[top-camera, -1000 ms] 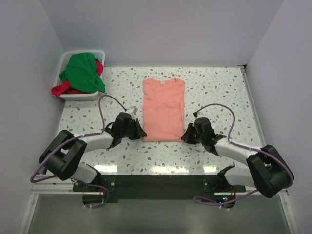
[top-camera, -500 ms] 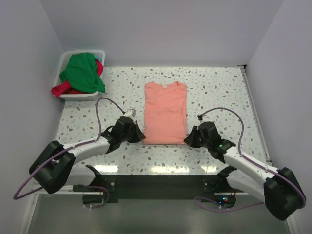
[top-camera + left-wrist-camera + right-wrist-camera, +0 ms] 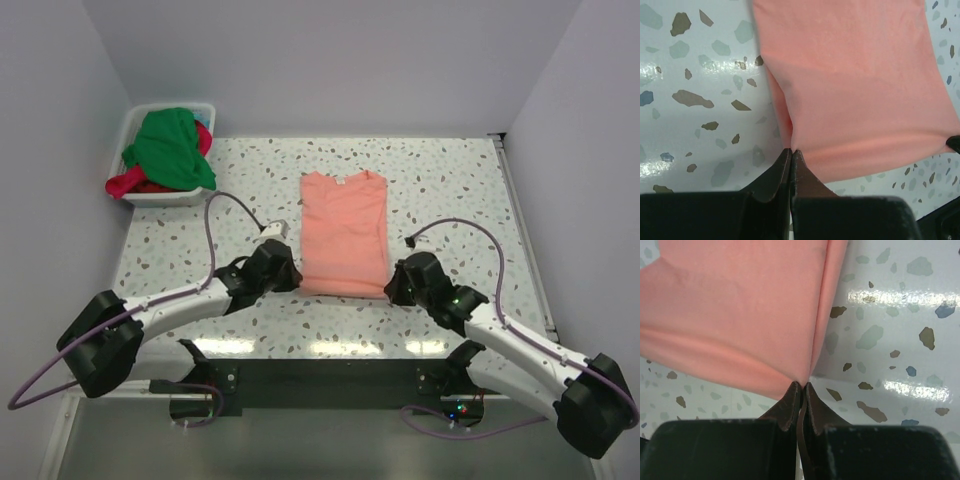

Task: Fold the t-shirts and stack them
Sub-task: Fold the tshirt

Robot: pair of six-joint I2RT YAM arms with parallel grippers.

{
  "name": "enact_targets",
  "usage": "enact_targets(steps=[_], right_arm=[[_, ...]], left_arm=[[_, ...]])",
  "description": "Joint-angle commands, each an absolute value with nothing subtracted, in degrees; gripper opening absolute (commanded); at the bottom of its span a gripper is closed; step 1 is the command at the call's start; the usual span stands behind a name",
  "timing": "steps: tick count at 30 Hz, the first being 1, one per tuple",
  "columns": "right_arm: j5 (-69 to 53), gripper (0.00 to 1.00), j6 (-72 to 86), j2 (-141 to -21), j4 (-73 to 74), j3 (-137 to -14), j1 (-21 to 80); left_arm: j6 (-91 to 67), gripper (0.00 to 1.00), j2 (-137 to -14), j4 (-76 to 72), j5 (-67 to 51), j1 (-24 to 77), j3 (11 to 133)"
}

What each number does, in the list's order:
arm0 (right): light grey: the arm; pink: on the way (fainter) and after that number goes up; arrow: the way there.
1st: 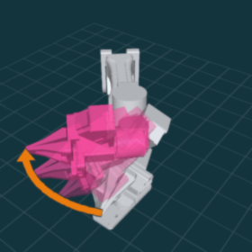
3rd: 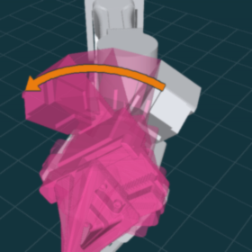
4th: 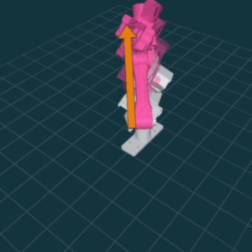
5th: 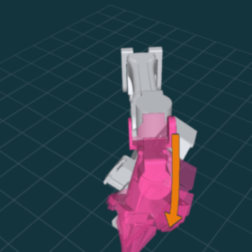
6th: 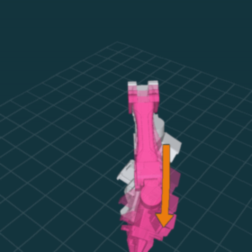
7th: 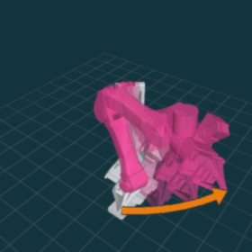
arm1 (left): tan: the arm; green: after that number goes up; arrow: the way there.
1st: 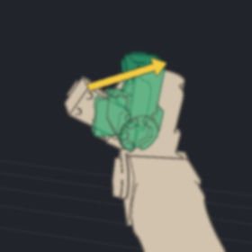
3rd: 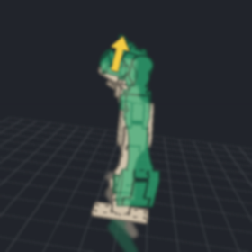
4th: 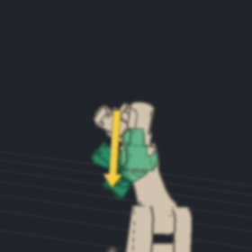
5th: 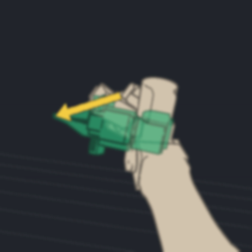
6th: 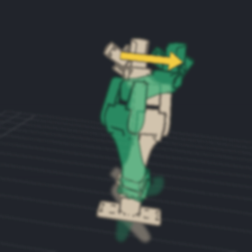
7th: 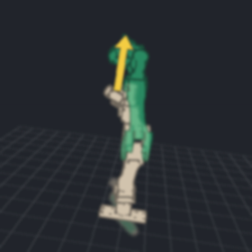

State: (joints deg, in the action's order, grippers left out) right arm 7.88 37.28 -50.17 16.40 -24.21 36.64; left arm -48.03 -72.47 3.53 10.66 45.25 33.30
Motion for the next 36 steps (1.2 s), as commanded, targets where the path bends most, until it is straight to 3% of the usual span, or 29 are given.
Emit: enact_targets(steps=[1,14,32,34,35,36], right_arm=[[21.3,0.00,36.6,-52.8,22.5,-30.0,39.9],[28.4,0.00,35.6,-56.2,23.1,-39.2,40.6],[26.1,0.00,36.9,-56.1,23.2,-36.9,40.8],[26.0,0.00,37.7,-56.1,24.1,-36.0,40.8],[25.8,0.00,38.2,-56.0,24.2,-35.6,40.8],[25.8,0.00,38.5,-56.0,24.5,-34.8,40.7]], left_arm=[[-48.6,0.00,-74.1,7.8,20.2,45.7,38.8],[-48.8,0.00,-77.5,13.4,27.7,45.9,49.3],[-48.5,0.00,-77.7,14.0,24.2,46.8,46.6],[-49.2,0.09,-78.7,13.4,22.5,47.1,45.4],[-49.5,0.22,-78.9,13.1,22.2,47.4,44.8],[-49.7,0.28,-79.1,13.1,21.6,47.5,44.5]])
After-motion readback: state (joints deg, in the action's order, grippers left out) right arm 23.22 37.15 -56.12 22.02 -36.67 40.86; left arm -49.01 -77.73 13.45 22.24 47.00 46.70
